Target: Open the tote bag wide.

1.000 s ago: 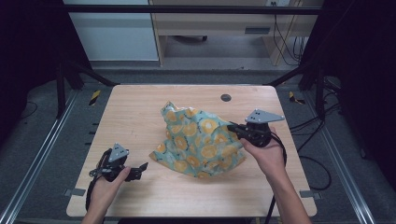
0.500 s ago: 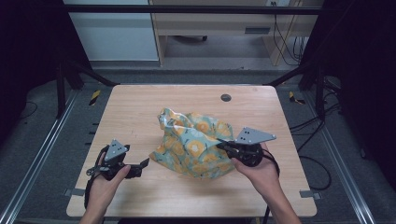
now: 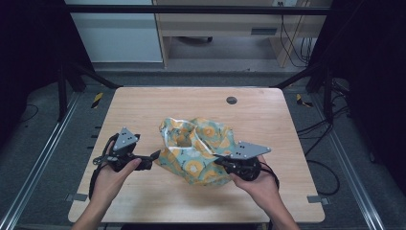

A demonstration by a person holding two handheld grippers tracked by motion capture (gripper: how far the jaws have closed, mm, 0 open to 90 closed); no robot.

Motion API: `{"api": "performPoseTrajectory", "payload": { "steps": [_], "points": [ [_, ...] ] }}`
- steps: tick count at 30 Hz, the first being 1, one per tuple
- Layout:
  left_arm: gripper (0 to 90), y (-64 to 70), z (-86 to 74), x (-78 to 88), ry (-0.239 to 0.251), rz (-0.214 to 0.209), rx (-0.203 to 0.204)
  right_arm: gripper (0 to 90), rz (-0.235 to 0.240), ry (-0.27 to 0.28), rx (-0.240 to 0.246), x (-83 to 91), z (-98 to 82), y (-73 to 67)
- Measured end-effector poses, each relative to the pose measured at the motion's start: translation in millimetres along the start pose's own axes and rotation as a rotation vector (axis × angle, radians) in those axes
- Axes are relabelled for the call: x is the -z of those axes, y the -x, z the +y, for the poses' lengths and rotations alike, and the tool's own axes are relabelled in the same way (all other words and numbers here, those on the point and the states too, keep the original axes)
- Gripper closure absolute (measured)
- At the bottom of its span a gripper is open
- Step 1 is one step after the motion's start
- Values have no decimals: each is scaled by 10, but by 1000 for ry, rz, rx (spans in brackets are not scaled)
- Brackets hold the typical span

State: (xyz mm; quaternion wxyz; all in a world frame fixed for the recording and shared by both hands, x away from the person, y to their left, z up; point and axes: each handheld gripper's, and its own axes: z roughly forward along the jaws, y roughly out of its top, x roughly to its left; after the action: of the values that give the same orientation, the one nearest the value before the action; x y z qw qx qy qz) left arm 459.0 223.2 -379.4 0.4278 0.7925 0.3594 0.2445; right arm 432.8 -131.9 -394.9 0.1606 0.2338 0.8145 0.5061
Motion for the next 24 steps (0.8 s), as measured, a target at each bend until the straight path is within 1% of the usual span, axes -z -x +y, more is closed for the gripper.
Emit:
{"api": "performPoseTrajectory", "payload": {
  "steps": [4, 8, 12, 15, 17, 18, 20, 21, 23, 24],
  "points": [
    [70, -7, 138, 9, 5, 9, -27, 900, 16, -12, 11, -29, -30, -64],
    [70, -27, 264, 12, 17, 12, -25, 900, 26, -20, 19, -53, -54, -113],
    [70, -35, 389, -22, 14, 24, -39, 900, 33, -21, 19, -60, -64, -138],
    [72, -44, 478, -87, 4, 21, -52, 900, 38, -24, 18, -68, -73, -147],
    [77, -51, 551, -162, -5, 22, -56, 900, 43, -23, 17, -71, -84, -160],
    [80, -56, 585, -196, -14, 19, -65, 900, 45, -25, 16, -71, -90, -170],
    [81, -55, 641, -270, -20, 13, -66, 900, 50, -30, 15, -71, -110, -193],
    [88, -59, 671, -309, -26, 6, -69, 900, 53, -32, 16, -73, -121, -201],
    [120, -56, 732, -411, -34, -26, -68, 900, 59, -43, 15, -78, -153, -227],
    [122, -53, 751, -446, -37, -34, -65, 900, 64, -47, 13, -79, -175, -240]
  ]
}}
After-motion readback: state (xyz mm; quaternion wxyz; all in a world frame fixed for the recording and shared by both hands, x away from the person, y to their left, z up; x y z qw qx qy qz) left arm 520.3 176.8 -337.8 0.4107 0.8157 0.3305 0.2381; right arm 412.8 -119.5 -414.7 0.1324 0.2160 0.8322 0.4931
